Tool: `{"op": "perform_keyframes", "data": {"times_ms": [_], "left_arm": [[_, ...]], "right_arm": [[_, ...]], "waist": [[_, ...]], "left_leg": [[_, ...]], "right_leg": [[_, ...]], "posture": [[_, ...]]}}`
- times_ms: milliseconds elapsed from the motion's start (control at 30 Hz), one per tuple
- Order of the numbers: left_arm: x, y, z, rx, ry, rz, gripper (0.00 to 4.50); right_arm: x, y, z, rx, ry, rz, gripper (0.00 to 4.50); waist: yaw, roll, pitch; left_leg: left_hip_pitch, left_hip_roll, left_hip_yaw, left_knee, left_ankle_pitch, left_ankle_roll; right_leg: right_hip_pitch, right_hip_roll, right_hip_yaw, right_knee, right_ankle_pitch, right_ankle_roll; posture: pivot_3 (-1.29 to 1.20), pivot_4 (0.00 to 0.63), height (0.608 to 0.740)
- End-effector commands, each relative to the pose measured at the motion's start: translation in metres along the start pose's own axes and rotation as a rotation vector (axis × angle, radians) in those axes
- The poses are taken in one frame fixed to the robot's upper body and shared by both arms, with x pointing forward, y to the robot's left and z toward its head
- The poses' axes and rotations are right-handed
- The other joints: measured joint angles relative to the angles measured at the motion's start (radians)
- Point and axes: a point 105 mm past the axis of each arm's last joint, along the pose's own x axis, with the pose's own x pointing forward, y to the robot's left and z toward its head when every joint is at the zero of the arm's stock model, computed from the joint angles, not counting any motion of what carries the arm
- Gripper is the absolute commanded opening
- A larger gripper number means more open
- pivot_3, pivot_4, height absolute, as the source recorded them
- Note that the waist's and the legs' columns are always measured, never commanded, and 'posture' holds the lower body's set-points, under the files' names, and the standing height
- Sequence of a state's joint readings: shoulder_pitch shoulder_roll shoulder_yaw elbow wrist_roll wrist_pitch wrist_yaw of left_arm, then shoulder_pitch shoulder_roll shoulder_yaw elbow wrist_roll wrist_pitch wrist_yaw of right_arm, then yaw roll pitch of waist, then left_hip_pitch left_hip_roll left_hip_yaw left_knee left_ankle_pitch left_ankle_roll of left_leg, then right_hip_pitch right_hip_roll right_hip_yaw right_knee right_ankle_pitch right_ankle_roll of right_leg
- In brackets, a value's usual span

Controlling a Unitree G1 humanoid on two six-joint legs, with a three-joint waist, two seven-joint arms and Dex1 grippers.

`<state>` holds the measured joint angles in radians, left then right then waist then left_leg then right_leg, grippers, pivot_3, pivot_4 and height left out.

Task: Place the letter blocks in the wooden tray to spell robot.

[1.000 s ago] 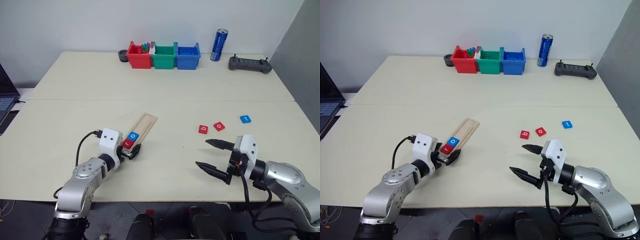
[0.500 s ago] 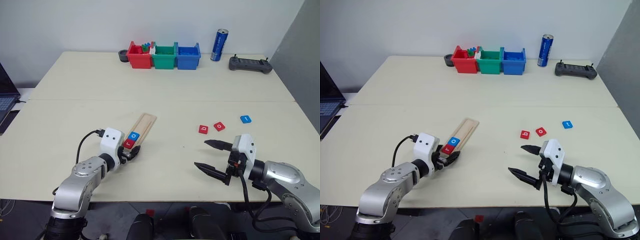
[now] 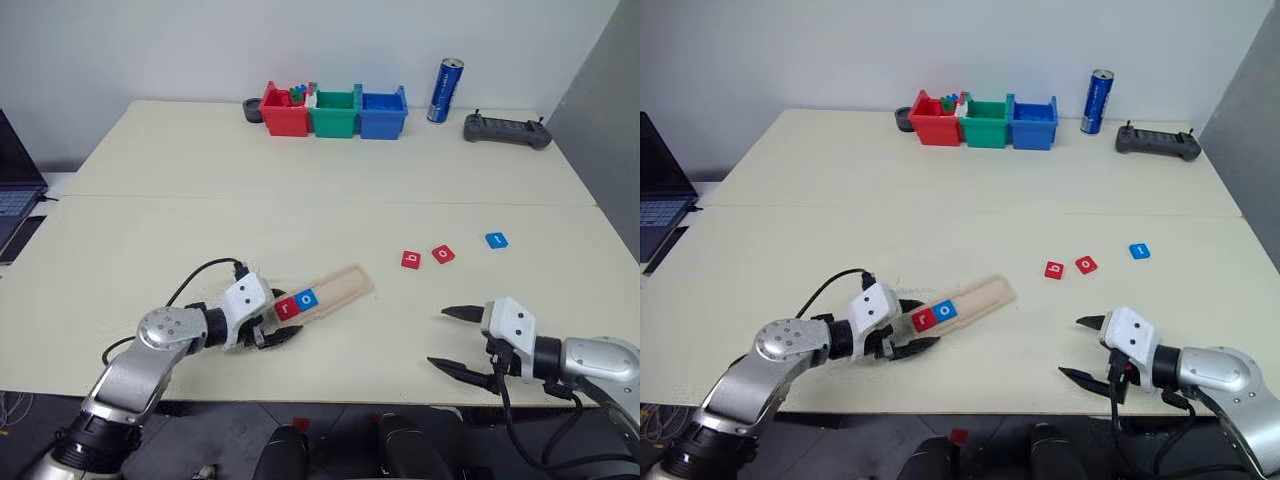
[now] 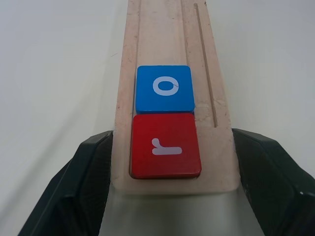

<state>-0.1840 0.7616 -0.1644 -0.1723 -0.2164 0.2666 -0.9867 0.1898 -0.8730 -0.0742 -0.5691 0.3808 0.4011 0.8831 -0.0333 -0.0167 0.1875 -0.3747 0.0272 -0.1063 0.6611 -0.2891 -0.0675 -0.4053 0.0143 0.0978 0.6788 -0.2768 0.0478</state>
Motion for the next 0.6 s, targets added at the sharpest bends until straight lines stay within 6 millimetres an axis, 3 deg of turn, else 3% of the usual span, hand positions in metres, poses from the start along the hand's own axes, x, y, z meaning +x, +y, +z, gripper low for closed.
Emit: {"op": "perform_keyframes", "data": {"times_ms": [33,233,600], "left_arm": [[0.005,-0.007,0.007,0.096,-0.032,-0.125,3.37],[0.016,-0.011,0.004,0.185,-0.033,-0.292,3.37],[0.026,-0.007,0.007,0.249,-0.063,-0.340,3.37]], "right_arm": [[-0.006,0.001,0.016,-0.028,-0.046,-0.018,4.50],[-0.010,0.004,0.026,0.027,-0.072,-0.024,4.50],[-0.016,0.008,0.019,0.049,-0.039,-0.016,4.50]], "waist": [[0.000,0.000,0.000],[0.001,0.000,0.000],[0.001,0.000,0.000]], "left_leg": [[0.000,0.000,0.000,0.000,0.000,0.000],[-0.001,0.000,0.000,0.001,0.000,0.000],[-0.001,0.000,-0.001,0.001,0.000,0.000]], "right_leg": [[0.000,0.000,0.000,0.000,0.000,0.000],[0.000,0.000,0.000,0.000,0.001,-0.001],[0.000,0.000,0.000,0.000,0.001,-0.001]], "posture": [[0.00,0.150,0.740],[0.00,0.150,0.740],[0.00,0.150,0.740]]}}
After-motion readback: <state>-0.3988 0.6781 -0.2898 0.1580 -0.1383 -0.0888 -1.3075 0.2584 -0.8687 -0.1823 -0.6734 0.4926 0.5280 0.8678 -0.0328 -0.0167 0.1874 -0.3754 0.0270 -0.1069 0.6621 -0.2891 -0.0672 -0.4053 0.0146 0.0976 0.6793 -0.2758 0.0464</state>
